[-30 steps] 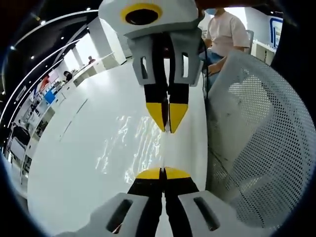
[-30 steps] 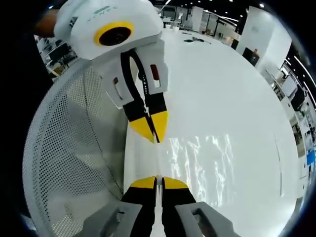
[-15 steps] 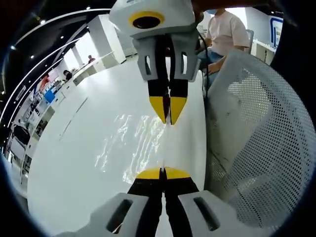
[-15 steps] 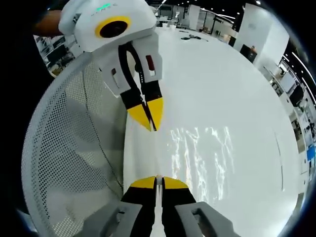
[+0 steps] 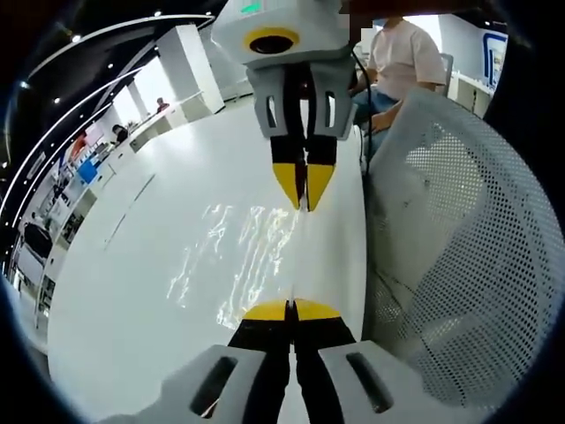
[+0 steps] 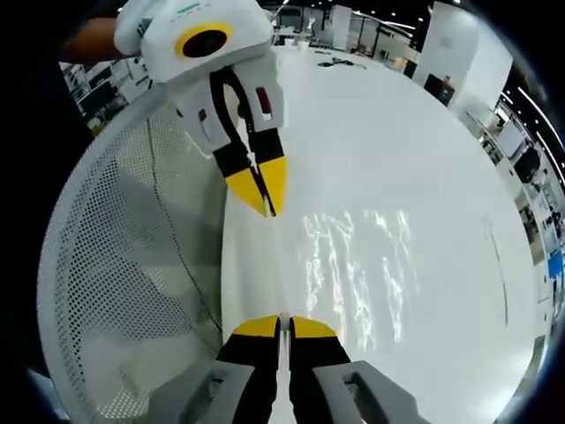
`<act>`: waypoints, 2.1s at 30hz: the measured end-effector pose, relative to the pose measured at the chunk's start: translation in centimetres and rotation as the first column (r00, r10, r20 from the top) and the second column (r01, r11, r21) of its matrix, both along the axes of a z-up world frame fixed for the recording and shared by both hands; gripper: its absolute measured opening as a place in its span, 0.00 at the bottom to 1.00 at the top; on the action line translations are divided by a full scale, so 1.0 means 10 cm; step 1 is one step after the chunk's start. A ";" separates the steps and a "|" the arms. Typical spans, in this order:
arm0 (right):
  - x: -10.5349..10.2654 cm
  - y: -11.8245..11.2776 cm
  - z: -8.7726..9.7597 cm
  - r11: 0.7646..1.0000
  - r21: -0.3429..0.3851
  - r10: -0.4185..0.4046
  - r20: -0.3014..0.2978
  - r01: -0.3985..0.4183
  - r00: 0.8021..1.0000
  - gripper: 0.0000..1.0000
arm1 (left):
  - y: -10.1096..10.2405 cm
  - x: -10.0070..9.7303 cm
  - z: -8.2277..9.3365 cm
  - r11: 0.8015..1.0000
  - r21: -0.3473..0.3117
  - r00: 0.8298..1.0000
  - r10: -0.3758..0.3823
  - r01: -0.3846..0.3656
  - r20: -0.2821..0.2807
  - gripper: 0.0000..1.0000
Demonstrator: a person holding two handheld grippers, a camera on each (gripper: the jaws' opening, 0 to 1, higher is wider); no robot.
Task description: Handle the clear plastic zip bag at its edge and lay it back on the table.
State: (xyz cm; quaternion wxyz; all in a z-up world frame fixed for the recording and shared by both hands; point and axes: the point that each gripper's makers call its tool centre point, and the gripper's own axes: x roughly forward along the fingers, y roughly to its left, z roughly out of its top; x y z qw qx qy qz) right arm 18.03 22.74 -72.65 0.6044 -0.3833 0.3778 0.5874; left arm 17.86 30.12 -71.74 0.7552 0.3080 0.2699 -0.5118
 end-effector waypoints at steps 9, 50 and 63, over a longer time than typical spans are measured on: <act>0.00 -0.10 0.00 1.000 -0.013 -0.015 0.002 0.015 1.000 0.00 | 0.01 0.00 -0.01 1.000 0.000 1.000 0.001 -0.001 0.000 0.00; 0.06 -0.30 -0.03 0.998 -0.005 -0.067 0.005 0.067 0.998 0.00 | 0.06 0.00 -0.06 0.999 0.041 1.000 -0.008 0.008 0.008 0.00; 0.04 -0.20 -0.02 0.989 0.071 -0.129 -0.028 0.130 0.991 0.06 | 0.09 -0.04 -0.11 0.998 0.061 1.000 -0.026 0.027 -0.003 0.00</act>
